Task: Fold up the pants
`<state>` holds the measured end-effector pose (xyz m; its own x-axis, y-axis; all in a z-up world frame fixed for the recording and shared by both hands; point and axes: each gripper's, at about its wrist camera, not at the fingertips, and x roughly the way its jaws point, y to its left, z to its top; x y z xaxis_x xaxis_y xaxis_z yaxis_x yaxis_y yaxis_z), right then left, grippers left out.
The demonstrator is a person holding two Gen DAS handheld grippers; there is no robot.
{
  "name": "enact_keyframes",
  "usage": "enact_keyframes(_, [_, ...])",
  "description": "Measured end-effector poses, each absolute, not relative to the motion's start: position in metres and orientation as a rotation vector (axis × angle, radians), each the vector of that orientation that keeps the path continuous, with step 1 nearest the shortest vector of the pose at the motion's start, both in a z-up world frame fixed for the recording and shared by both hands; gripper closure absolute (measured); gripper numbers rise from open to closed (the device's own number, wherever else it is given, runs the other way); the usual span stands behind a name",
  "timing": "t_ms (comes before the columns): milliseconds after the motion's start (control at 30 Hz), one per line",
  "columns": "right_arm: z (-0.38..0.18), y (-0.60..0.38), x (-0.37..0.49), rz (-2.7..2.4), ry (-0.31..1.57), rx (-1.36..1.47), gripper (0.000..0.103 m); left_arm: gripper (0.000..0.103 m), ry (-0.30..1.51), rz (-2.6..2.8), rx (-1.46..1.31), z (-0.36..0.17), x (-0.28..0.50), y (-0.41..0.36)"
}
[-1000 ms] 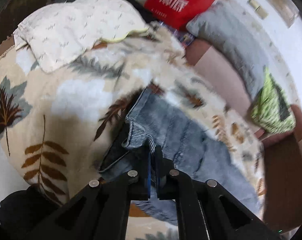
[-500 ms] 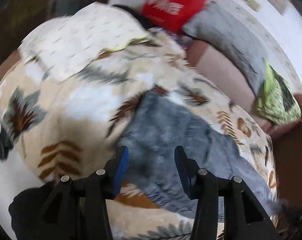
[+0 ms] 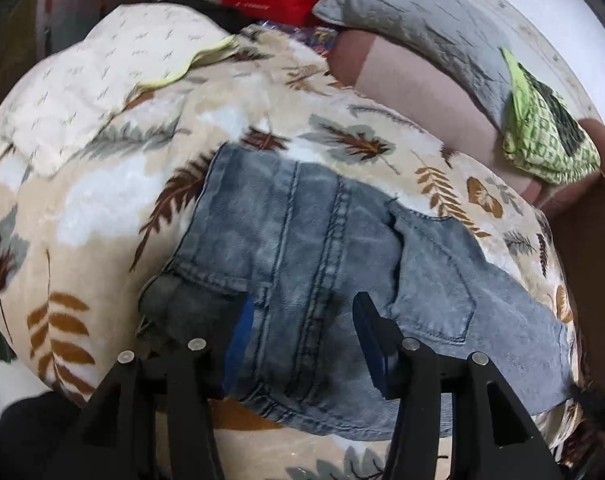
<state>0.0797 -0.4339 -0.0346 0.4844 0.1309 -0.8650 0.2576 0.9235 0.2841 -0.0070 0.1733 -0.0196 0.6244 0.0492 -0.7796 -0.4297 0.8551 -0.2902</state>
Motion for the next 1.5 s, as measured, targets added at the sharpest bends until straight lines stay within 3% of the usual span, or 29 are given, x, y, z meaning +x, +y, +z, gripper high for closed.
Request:
enact_keyframes(233, [0.005, -0.416, 0.070, -0.062, 0.998, 0.295, 0.066, 0.040, 0.804, 0.231, -0.418, -0.002, 0.007, 0.155])
enact_keyframes(333, [0.006, -0.397, 0.072, 0.039, 0.973, 0.298, 0.036, 0.038, 0.907, 0.250, -0.363, -0.028, 0.021, 0.149])
enact_keyframes(467, [-0.053, -0.408, 0.087, 0.047, 1.176, 0.416, 0.036, 0.035, 0.965, 0.259, -0.217, -0.037, 0.029, 0.139])
enact_keyframes(600, [-0.004, -0.384, 0.088, 0.044, 1.114, 0.291, 0.036, 0.035, 0.805, 0.233, -0.243, 0.007, 0.015, 0.138])
enact_keyframes(700, [0.025, -0.354, 0.100, 0.107, 1.066, 0.243, 0.036, 0.026, 0.741, 0.252, -0.186, 0.019, 0.016, 0.134])
enact_keyframes(833, [0.052, -0.259, 0.136, 0.350, 1.057, 0.136, 0.036, 0.025, 1.004, 0.322, -0.206, -0.045, 0.034, 0.153])
enact_keyframes(1033, [0.036, -0.108, 0.195, 0.614, 1.138, -0.036, 0.037, 0.022, 0.938, 0.304, -0.250, -0.052, 0.023, 0.160])
enact_keyframes(1200, [-0.013, -0.019, 0.242, 0.635, 1.226, -0.191, 0.038, 0.021, 0.922, 0.297, -0.267, -0.051, 0.024, 0.161])
enact_keyframes(1233, [-0.020, -0.004, 0.246, 0.638, 1.239, -0.215, 0.040, 0.020, 0.920, 0.294, -0.271, -0.051, 0.023, 0.161])
enact_keyframes(1300, [-0.040, 0.013, 0.252, 0.626, 1.286, -0.277, 0.059, 0.020, 0.920, 0.288, -0.277, -0.052, 0.025, 0.163])
enact_keyframes(1333, [-0.049, 0.017, 0.254, 0.633, 1.315, -0.290, 0.081, 0.019, 0.920, 0.286, -0.280, -0.051, 0.025, 0.163])
enact_keyframes(1367, [-0.053, 0.022, 0.253, 0.648, 1.328, -0.313, 0.094, 0.019, 0.920, 0.283, -0.282, -0.051, 0.025, 0.164])
enact_keyframes(1500, [-0.040, 0.034, 0.242, 0.638, 1.211, -0.400, 0.099, 0.017, 0.920, 0.284, -0.288, -0.051, 0.026, 0.164])
